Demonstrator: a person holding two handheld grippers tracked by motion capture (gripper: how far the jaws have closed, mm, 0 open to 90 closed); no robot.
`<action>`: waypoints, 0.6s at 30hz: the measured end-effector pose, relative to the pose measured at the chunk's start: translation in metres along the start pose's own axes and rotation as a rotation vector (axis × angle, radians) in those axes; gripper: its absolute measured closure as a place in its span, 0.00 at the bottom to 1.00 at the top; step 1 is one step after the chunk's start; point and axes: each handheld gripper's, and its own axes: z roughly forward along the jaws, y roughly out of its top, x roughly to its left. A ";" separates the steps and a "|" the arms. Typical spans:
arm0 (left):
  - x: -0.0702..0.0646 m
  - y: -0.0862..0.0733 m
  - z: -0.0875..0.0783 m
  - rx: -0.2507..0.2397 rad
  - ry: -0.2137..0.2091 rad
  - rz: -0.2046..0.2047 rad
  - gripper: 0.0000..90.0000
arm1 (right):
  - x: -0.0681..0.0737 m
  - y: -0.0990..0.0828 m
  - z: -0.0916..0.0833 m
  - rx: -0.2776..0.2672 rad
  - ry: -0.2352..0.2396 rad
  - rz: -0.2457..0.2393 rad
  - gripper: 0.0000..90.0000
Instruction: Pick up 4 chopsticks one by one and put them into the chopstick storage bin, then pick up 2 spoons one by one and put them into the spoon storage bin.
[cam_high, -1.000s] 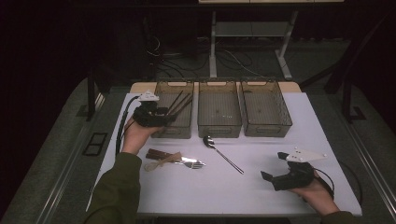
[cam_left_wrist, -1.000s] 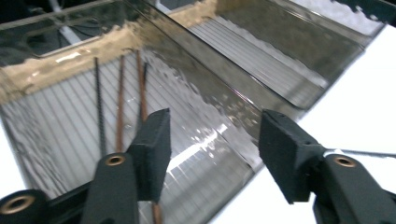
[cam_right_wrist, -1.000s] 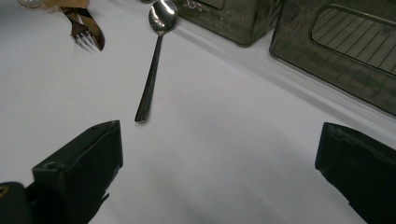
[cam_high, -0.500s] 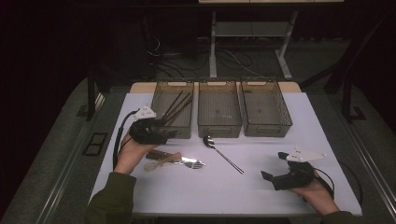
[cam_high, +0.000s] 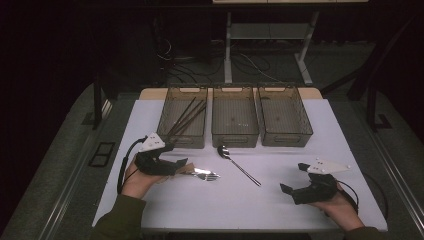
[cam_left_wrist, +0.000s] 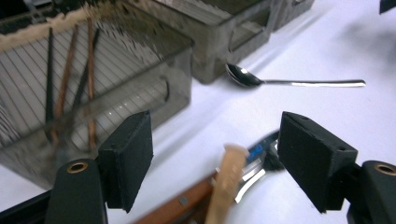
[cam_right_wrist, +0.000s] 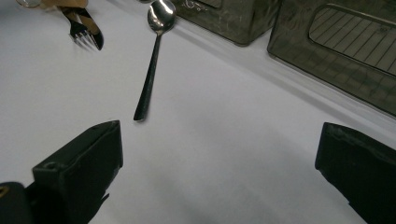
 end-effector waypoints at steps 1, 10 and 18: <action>-0.001 -0.002 -0.001 0.003 0.002 0.001 0.30 | 0.000 0.000 0.000 0.000 -0.001 -0.001 0.01; -0.006 -0.022 -0.010 0.044 -0.002 -0.001 0.34 | 0.001 0.001 0.000 0.006 -0.002 -0.004 0.01; -0.001 -0.038 -0.014 0.103 0.010 -0.005 0.44 | 0.001 0.001 0.000 0.005 0.001 -0.006 0.01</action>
